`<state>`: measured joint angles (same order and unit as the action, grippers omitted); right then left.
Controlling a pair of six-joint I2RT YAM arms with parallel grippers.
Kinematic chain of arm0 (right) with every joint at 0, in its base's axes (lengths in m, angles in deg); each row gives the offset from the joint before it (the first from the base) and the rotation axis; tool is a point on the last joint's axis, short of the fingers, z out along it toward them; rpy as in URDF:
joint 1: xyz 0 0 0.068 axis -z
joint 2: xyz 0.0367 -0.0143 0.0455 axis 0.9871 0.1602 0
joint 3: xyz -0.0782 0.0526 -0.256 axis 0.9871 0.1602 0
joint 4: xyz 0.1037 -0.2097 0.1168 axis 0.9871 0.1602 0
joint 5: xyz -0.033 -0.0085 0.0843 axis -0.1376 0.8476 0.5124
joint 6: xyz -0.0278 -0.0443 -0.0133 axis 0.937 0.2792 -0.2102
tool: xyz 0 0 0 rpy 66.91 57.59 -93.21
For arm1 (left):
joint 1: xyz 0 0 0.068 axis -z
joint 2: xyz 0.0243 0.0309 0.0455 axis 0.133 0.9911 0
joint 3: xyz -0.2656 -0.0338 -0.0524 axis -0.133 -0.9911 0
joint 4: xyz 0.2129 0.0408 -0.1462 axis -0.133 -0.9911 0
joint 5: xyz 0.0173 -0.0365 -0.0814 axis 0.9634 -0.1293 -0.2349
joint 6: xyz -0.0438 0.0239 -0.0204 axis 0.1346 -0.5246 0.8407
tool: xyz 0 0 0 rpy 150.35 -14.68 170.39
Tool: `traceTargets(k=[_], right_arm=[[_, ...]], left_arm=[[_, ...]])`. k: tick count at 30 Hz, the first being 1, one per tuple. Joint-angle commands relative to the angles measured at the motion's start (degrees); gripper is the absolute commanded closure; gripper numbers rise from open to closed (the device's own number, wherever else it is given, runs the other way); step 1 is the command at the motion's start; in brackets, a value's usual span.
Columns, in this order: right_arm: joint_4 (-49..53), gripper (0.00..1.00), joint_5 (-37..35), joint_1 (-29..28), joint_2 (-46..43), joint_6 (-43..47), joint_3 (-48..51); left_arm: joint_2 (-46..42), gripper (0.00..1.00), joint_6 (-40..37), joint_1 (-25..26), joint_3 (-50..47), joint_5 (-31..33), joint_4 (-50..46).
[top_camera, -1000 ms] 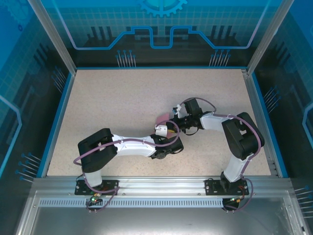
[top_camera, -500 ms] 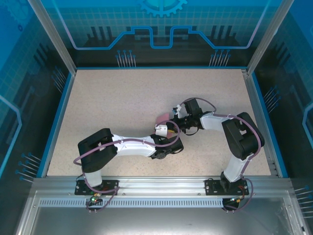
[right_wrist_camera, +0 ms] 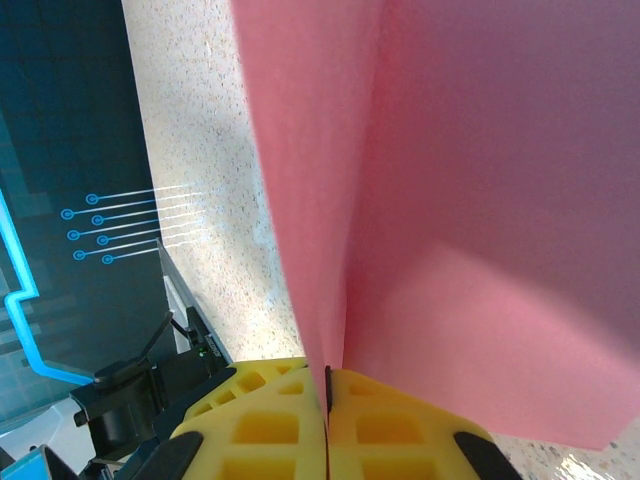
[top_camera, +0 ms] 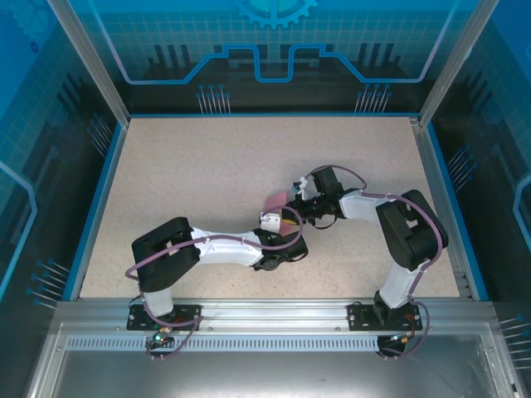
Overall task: Fold a paper plane with a square sheet of paper (pick it up from the middle)
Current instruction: Fourth fold the wing at the center of the table.
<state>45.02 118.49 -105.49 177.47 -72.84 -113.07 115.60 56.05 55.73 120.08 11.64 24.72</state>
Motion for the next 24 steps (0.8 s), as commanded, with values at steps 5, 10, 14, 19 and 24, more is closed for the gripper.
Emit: traceTargets(k=[5,10,14,19,24], right_arm=[[1.9,0.94,0.9,0.8,0.9,0.6,-1.1],[2.1,0.94,1.1,0.7,1.1,0.8,-1.2],[2.3,0.94,1.1,0.7,1.3,1.0,-1.3],[2.3,0.94,1.1,0.6,1.5,0.9,-1.4],[2.3,0.94,1.1,0.6,1.6,0.8,-1.6]], left_arm=[[-2.4,0.74,-1.0,-0.5,-1.3,1.5,0.3],[-2.6,0.74,-1.0,-0.6,-1.2,1.3,0.4],[-3.2,0.68,-1.4,-0.5,-1.0,0.8,1.3],[-4.9,0.57,-3.6,-0.5,-1.1,-0.8,3.9],[-4.4,0.65,-3.1,-0.5,-1.0,-1.0,3.0]])
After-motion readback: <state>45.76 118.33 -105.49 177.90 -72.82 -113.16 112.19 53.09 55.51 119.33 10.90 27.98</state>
